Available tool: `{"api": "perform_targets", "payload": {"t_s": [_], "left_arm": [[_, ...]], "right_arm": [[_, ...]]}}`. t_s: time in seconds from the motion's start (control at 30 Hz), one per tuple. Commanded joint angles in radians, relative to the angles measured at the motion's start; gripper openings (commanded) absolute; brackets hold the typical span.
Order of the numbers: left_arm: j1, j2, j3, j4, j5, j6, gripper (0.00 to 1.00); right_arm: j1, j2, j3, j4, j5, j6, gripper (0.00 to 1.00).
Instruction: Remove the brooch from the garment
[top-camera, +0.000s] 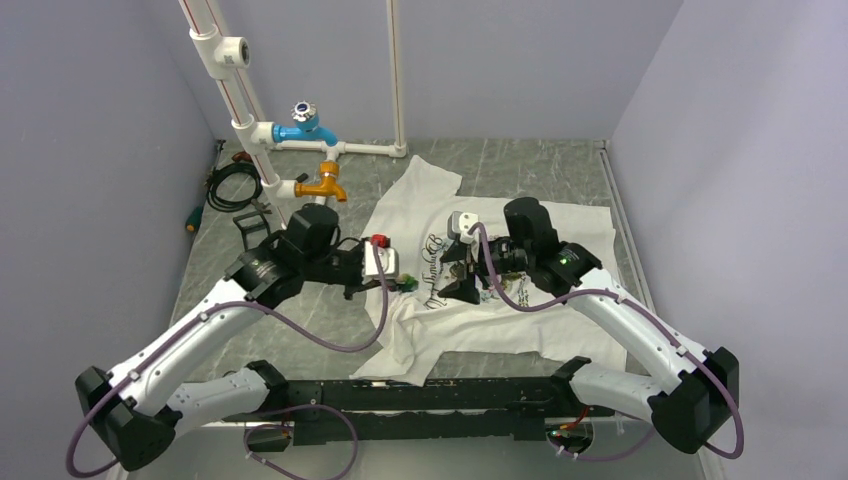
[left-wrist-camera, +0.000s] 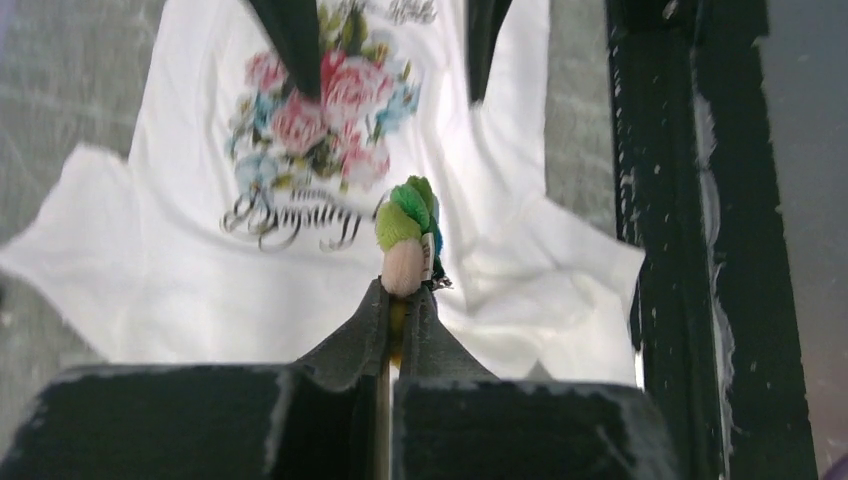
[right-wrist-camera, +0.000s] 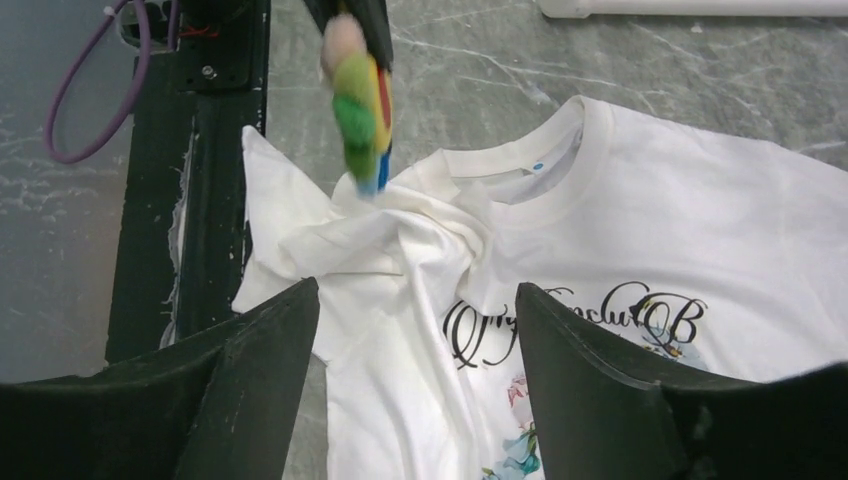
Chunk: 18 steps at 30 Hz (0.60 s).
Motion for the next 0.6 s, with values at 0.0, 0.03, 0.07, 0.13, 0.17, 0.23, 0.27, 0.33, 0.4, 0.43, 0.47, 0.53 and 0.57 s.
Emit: {"api": "perform_targets", "payload": {"t_s": [0.0, 0.03, 0.07, 0.13, 0.17, 0.23, 0.27, 0.33, 0.4, 0.43, 0.47, 0.53, 0.57], "left_arm": [[0.1, -0.088, -0.028, -0.214, -0.044, 0.101, 0.0], [0.126, -0.109, -0.036, -0.256, -0.064, 0.128, 0.0], [0.158, -0.129, -0.043, -0.297, -0.08, 0.156, 0.0], [0.228, -0.164, -0.049, -0.384, -0.103, 0.236, 0.0], [0.262, -0.178, -0.051, -0.423, -0.118, 0.275, 0.0], [0.329, -0.214, -0.056, -0.503, -0.144, 0.355, 0.0], [0.367, -0.234, -0.064, -0.541, -0.153, 0.394, 0.0], [0.439, -0.29, -0.09, -0.602, -0.171, 0.482, 0.0], [0.521, -0.332, -0.124, -0.649, -0.199, 0.581, 0.0], [0.572, -0.346, -0.14, -0.66, -0.208, 0.622, 0.0], [0.624, -0.348, -0.148, -0.677, -0.207, 0.669, 0.0], [0.752, -0.321, -0.148, -0.699, -0.185, 0.749, 0.0], [0.852, -0.292, -0.141, -0.707, -0.162, 0.784, 0.0]], "right_arm": [[-0.003, -0.014, 0.041, -0.001, 0.034, -0.001, 0.85], [-0.003, -0.013, 0.041, -0.001, 0.052, 0.015, 0.91], [-0.003, -0.009, 0.042, 0.0, 0.072, 0.03, 0.98], [-0.003, 0.006, 0.049, -0.007, 0.095, 0.054, 1.0], [-0.003, 0.013, 0.052, -0.008, 0.099, 0.066, 1.0], [-0.003, 0.018, 0.052, 0.003, 0.107, 0.085, 1.0], [-0.003, 0.02, 0.049, 0.01, 0.109, 0.094, 1.0], [-0.003, 0.027, 0.049, 0.015, 0.113, 0.101, 1.0], [-0.003, 0.038, 0.057, 0.005, 0.115, 0.096, 1.0], [-0.003, 0.043, 0.062, 0.0, 0.115, 0.093, 1.0], [-0.003, 0.047, 0.067, -0.004, 0.114, 0.09, 1.0], [-0.003, 0.059, 0.077, -0.012, 0.111, 0.082, 1.0], [-0.003, 0.064, 0.082, -0.018, 0.109, 0.08, 1.0]]}}
